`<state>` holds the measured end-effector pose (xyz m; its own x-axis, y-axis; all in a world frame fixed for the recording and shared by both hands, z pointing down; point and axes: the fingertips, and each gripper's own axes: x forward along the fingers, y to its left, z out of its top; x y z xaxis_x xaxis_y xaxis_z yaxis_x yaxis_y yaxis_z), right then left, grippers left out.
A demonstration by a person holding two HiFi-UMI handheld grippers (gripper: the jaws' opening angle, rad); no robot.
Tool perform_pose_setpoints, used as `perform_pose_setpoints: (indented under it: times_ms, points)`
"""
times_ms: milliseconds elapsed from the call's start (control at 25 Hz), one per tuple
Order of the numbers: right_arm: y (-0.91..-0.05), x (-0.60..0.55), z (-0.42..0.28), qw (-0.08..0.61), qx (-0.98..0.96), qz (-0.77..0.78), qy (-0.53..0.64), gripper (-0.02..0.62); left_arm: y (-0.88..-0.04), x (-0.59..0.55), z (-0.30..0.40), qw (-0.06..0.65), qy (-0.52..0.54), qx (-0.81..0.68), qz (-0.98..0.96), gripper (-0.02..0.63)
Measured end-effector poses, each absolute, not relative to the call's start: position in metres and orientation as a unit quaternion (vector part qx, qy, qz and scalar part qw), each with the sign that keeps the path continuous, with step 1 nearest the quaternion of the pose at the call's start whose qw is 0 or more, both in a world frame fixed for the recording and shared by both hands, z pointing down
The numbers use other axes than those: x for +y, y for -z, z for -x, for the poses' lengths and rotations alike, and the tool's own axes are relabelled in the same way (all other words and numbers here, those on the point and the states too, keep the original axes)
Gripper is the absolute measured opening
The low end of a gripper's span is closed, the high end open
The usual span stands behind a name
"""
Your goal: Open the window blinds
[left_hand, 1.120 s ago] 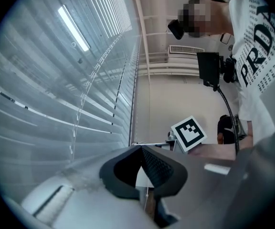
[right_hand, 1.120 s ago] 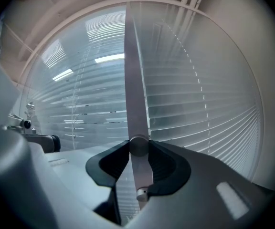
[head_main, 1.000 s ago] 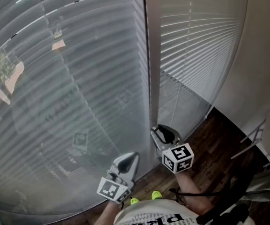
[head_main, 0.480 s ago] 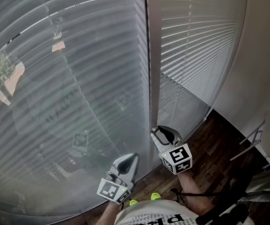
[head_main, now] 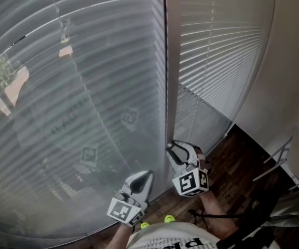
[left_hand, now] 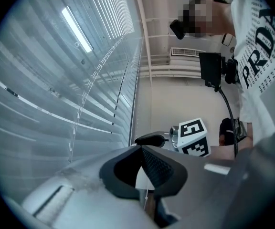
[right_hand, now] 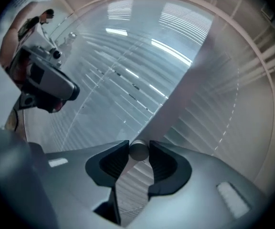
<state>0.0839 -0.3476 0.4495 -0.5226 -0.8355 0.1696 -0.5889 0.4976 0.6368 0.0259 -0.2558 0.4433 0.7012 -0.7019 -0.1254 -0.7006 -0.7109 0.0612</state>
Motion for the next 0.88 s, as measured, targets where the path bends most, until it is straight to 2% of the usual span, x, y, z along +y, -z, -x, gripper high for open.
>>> perform_pose_setpoints:
  times_ms: [240,880]
  points:
    - [-0.4563,-0.3517,-0.0854,0.299,-0.79,-0.412,0.341,0.127,-0.441,-0.256,-0.0253,0.008,0.076,-0.385,-0.92,-0.008]
    - [-0.457,-0.3533,-0.0858,0.284,-0.788,-0.433,0.333,0.124,-0.4468,-0.2543,-0.0204,0.01,0.067,-0.381,-0.922,-0.008]
